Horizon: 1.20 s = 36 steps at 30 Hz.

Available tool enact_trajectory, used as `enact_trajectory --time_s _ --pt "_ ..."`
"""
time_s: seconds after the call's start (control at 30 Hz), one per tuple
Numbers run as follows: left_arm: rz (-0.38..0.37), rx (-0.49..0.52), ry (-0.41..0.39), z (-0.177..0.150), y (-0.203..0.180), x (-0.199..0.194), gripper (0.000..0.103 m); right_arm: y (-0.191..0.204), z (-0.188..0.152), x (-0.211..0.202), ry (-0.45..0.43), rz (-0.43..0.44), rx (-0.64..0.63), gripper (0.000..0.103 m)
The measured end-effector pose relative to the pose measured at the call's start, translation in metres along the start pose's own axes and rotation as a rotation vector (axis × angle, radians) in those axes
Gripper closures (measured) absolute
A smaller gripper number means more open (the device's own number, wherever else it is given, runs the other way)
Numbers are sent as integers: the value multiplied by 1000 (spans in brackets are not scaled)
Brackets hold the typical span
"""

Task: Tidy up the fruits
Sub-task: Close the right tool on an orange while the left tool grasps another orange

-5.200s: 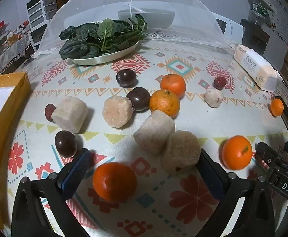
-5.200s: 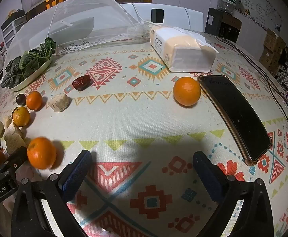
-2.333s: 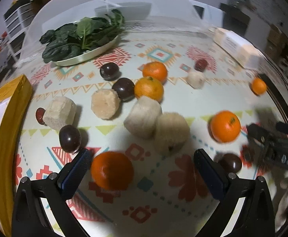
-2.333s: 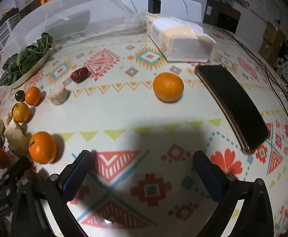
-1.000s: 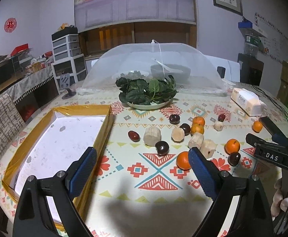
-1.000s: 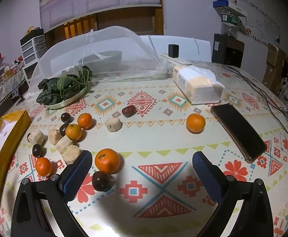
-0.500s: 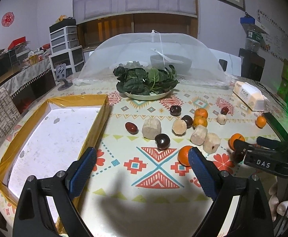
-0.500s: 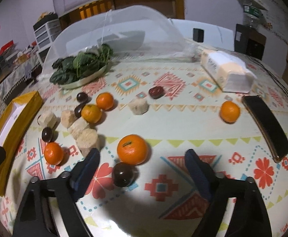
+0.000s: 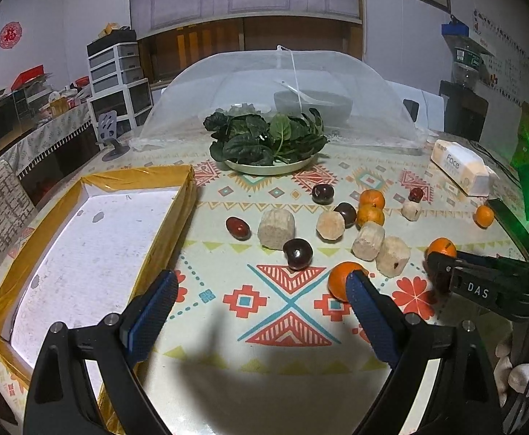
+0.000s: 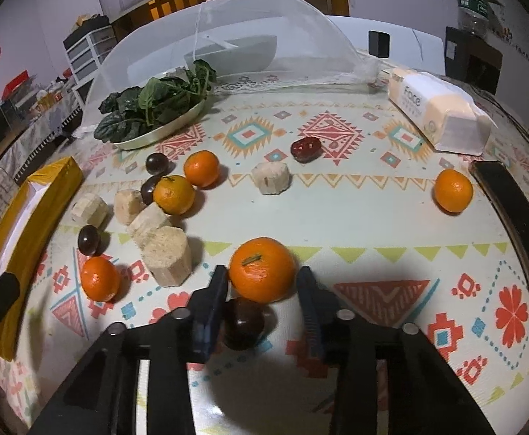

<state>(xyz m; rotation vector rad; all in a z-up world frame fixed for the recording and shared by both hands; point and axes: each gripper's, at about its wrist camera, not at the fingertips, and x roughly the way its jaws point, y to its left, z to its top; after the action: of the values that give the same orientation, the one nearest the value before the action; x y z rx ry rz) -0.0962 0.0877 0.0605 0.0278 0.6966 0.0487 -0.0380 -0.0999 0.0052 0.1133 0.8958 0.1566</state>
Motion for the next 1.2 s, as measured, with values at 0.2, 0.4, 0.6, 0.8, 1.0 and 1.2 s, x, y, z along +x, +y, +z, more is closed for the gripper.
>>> enact_trajectory --time_s 0.2,0.4,0.6,0.8,1.0,1.2 --pt "-21 -49 19 7 17 6 10 -16 0 -6 -34 37 77 63" --pt "-56 -115 71 16 50 26 10 -39 1 -10 -58 97 175 63" --pt "-218 -41 128 12 21 39 46 -38 1 -9 -56 117 168 63" --pt "-266 78 138 14 -22 59 46 -40 0 -11 -67 127 174 63" --pt "-299 132 161 13 -42 71 44 -38 0 -13 -78 121 160 63" --pt "-348 165 209 5 -55 79 55 -33 1 -8 -58 116 137 63"
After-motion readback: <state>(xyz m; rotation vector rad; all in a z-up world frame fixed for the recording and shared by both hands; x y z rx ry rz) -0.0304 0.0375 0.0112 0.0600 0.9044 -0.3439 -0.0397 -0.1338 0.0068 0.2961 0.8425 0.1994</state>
